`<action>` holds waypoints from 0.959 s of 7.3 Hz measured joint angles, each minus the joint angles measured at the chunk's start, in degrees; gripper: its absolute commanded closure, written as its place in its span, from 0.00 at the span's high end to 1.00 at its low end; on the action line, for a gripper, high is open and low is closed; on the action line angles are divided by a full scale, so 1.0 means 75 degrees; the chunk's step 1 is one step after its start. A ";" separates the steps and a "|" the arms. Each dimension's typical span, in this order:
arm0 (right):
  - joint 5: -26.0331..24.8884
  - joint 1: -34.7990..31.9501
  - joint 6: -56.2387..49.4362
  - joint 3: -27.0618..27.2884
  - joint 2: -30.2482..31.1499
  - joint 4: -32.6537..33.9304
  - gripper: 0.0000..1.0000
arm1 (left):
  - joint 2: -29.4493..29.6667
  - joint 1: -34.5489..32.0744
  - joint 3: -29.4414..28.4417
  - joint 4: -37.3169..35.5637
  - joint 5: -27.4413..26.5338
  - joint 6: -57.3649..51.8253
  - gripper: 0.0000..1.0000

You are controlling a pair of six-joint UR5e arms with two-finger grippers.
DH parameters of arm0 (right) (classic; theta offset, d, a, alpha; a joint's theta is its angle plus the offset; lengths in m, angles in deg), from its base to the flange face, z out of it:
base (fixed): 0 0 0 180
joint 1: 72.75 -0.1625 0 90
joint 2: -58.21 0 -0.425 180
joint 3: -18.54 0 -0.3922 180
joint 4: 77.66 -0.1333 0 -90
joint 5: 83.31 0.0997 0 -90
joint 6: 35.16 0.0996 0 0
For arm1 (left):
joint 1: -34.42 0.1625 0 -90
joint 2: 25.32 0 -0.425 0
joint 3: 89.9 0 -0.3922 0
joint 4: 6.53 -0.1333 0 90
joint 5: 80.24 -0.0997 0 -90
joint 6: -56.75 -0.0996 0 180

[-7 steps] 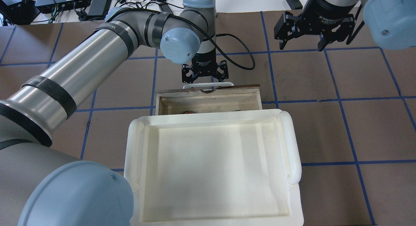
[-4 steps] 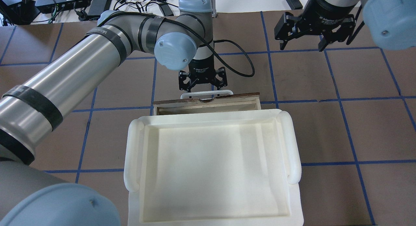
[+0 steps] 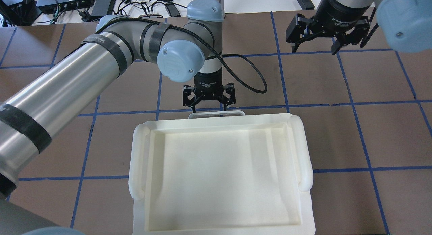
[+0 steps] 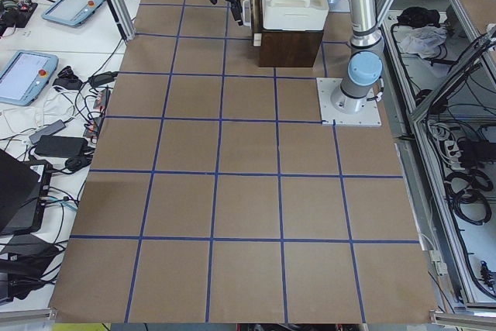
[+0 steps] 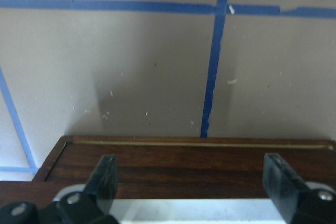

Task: Put scissors in drawer and close it
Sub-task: 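Press the drawer fully shut with the left gripper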

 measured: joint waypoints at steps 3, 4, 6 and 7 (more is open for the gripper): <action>-0.0135 0.0001 -0.0002 0.0001 0.0000 0.0000 1.00 | -0.0084 -0.0039 0.0178 0.0414 -0.0115 0.0059 1.00; -0.0175 0.0002 -0.0003 0.0001 0.0001 -0.0010 1.00 | -0.0098 -0.0037 0.0175 0.0478 -0.0177 0.0067 1.00; -0.0459 0.0000 -0.0014 0.0001 0.0002 -0.0099 1.00 | -0.0091 -0.0050 0.0177 0.0502 -0.0056 0.0101 1.00; -0.0546 -0.0002 -0.0021 0.0001 0.0002 -0.0138 1.00 | -0.0120 -0.0104 0.0185 0.0523 0.0156 0.0122 1.00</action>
